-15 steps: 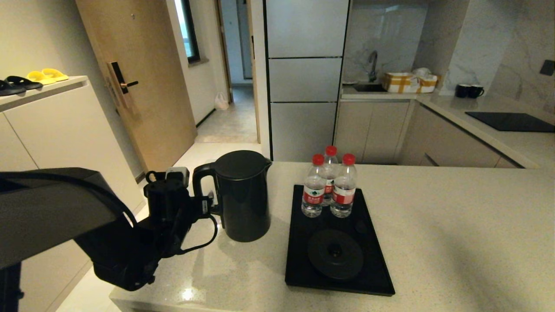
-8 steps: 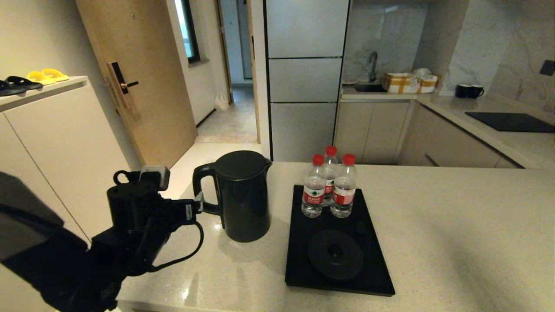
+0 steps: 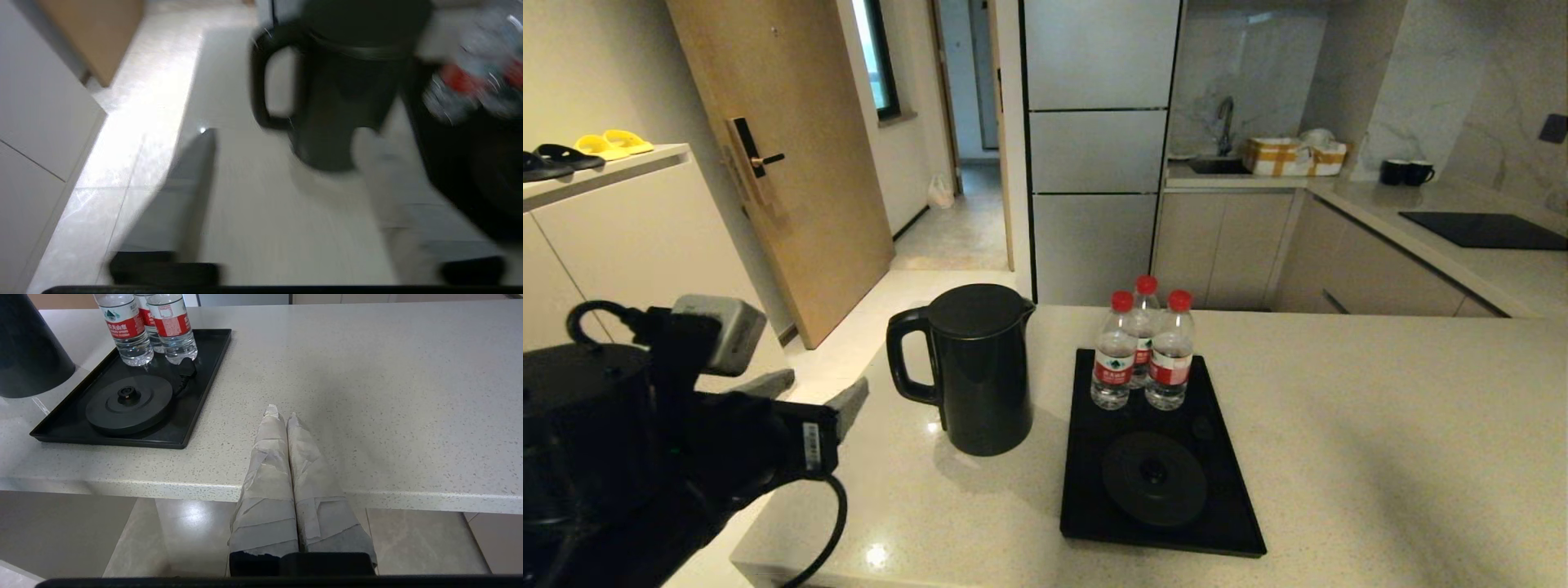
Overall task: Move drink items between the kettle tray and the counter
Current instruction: Return the kettle to its original position
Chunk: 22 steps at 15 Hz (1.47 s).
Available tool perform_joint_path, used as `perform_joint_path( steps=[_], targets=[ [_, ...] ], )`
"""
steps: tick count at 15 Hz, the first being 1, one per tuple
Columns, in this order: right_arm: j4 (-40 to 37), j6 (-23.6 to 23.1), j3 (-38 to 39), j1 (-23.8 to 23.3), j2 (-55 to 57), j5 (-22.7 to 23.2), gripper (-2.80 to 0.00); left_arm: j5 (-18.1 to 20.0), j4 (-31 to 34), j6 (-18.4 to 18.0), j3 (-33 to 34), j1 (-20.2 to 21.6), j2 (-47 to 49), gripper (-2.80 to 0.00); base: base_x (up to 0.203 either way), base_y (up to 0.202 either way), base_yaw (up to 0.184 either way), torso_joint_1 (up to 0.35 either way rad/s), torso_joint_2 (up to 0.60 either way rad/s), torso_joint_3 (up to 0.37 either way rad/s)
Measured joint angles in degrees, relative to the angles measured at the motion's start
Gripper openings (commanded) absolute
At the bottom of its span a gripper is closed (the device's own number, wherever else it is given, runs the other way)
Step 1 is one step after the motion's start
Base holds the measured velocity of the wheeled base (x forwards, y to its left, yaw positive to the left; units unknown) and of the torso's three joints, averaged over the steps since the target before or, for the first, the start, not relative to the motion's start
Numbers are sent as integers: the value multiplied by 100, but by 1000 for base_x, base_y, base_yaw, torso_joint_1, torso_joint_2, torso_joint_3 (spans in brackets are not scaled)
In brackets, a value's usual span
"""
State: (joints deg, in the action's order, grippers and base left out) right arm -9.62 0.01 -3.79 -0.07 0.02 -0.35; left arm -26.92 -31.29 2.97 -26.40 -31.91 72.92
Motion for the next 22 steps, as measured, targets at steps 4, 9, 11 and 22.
perform_joint_path(
  steps=[4, 9, 11, 22],
  targets=[
    [1, -1, 0, -4, 0, 1, -280, 126, 2471, 537, -916, -202, -1138, -280, 0, 0, 0, 0, 0, 0],
    [0, -1, 0, 0, 0, 2, -280, 704, 3659, 801, -1363, -594, -1665, -280, 0, 0, 0, 0, 0, 0],
    [0, -1, 0, -4, 0, 2, -280, 1530, 4161, 959, -1579, -727, -1729, -280, 0, 0, 0, 0, 0, 0],
    [0, -1, 0, -4, 0, 2, -280, 2854, 3280, 1006, -1860, -1225, -182, -280, 0, 0, 0, 0, 0, 0]
  ],
)
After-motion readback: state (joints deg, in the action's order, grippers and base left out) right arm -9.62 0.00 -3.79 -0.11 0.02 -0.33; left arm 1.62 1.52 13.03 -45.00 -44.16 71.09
